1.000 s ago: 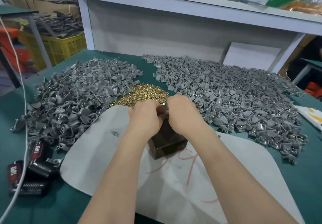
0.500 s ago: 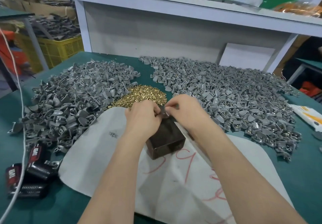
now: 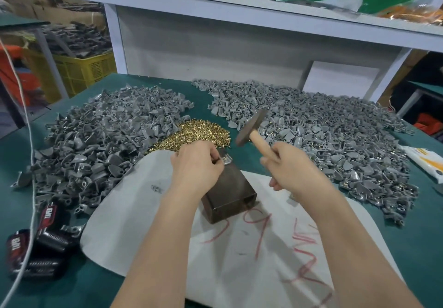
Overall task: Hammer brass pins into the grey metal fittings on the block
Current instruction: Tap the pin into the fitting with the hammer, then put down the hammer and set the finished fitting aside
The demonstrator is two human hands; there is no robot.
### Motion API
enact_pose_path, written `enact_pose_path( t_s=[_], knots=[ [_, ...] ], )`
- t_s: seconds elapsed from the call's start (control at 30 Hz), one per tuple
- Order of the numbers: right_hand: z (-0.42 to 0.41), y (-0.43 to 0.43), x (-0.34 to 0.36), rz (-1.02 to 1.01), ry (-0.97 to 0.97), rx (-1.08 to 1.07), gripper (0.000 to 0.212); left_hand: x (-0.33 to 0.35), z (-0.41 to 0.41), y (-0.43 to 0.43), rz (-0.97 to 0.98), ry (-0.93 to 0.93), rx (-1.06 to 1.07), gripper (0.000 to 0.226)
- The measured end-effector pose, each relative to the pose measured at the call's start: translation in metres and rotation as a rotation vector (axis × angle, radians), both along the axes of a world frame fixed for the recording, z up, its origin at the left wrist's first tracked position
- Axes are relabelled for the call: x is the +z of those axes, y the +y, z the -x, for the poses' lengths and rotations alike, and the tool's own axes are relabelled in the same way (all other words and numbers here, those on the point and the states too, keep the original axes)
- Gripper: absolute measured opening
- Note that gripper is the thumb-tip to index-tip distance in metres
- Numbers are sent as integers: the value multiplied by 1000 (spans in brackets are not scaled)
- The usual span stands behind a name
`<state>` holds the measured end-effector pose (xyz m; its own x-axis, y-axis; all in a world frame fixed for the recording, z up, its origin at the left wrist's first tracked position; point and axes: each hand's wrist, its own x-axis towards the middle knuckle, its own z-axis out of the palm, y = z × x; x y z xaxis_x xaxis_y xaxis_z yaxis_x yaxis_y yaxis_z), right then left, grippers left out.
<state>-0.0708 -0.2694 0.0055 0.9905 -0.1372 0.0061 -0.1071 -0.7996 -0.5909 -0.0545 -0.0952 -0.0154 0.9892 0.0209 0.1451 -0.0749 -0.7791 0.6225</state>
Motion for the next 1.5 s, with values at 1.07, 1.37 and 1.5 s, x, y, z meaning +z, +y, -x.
enact_pose_path(
  t_s=[1.07, 1.37, 1.5],
  knots=[
    [36, 14, 16, 183, -557, 96, 34, 2, 1, 0, 21, -41, 9, 9],
    [16, 13, 4, 48, -374, 63, 32, 2, 1, 0, -12, -10, 21, 5],
    [-2, 14, -19, -148, -75, -16, 28, 1, 1, 1, 54, 19, 19, 3]
  ],
)
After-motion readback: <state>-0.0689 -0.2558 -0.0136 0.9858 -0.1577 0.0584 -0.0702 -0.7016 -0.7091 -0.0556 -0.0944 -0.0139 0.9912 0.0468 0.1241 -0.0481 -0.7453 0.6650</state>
